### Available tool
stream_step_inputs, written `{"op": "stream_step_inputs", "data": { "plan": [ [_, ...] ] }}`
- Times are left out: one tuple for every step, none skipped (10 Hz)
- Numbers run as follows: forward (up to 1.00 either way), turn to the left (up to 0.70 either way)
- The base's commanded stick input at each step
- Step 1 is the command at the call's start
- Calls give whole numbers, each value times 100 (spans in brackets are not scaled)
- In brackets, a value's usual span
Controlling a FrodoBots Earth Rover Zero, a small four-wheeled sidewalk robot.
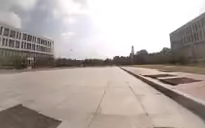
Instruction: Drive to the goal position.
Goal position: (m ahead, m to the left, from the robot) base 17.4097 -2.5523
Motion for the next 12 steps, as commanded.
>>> {"op": "stream_step_inputs", "data": {
  "plan": [
    [70, -1],
    [70, -3],
    [70, -4],
    [70, -9],
    [70, -31],
    [70, -32],
    [70, -32],
    [70, -23],
    [70, -4],
    [70, 0],
    [70, 0],
    [70, 0]
  ]
}}
